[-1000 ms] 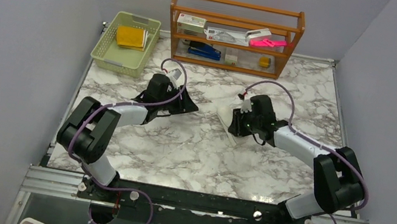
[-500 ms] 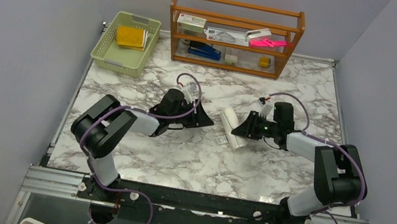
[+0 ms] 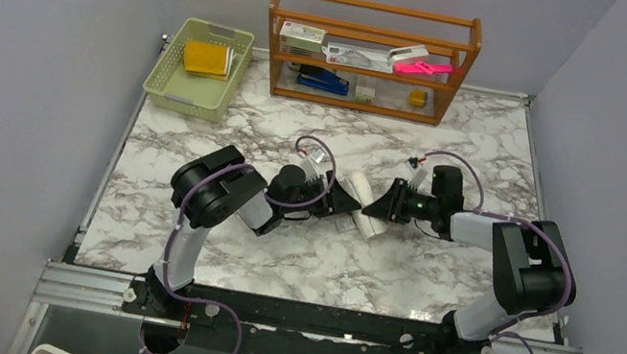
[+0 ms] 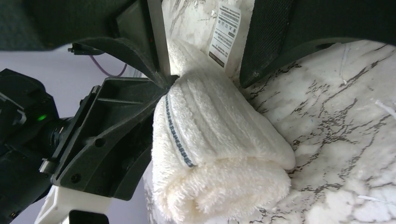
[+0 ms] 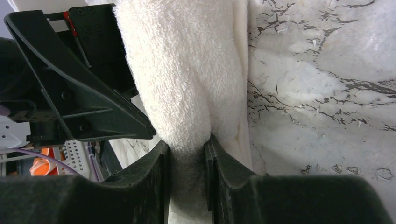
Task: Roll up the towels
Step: Pick up the towel at the center of the board.
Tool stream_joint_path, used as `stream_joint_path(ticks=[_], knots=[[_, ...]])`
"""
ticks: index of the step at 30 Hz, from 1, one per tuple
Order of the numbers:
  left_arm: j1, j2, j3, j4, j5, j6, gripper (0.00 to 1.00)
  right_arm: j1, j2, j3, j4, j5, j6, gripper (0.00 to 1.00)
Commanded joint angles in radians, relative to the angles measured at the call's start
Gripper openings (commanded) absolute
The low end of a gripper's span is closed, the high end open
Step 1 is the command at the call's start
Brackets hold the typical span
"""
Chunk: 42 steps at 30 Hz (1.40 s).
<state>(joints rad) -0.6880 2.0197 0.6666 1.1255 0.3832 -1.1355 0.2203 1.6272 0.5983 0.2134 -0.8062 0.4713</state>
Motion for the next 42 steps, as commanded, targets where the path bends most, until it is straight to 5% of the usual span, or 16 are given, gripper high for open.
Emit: stream_joint_path(ticks=[1, 6, 27, 35, 42], knots=[[-0.004, 0.033, -0.036, 0.231, -0.101, -0.06, 0.61, 0.002, 0.037, -0.036, -0.002, -0.025, 0.008, 0.24], [-0.009, 0.028, -0.03, 0.214, -0.158, -0.035, 0.73, 0.002, 0.048, -0.041, 0.019, -0.044, 0.01, 0.24], [-0.07, 0.11, 0.127, -0.134, -0.253, -0.026, 0.74, 0.002, 0.037, -0.034, 0.028, -0.087, 0.004, 0.24], [-0.079, 0.113, 0.158, -0.235, -0.28, 0.019, 0.69, 0.002, 0.017, -0.043, 0.08, -0.138, 0.015, 0.24], [-0.085, 0.089, 0.151, -0.296, -0.295, 0.062, 0.55, 0.002, 0.001, -0.053, 0.113, -0.172, 0.015, 0.24]])
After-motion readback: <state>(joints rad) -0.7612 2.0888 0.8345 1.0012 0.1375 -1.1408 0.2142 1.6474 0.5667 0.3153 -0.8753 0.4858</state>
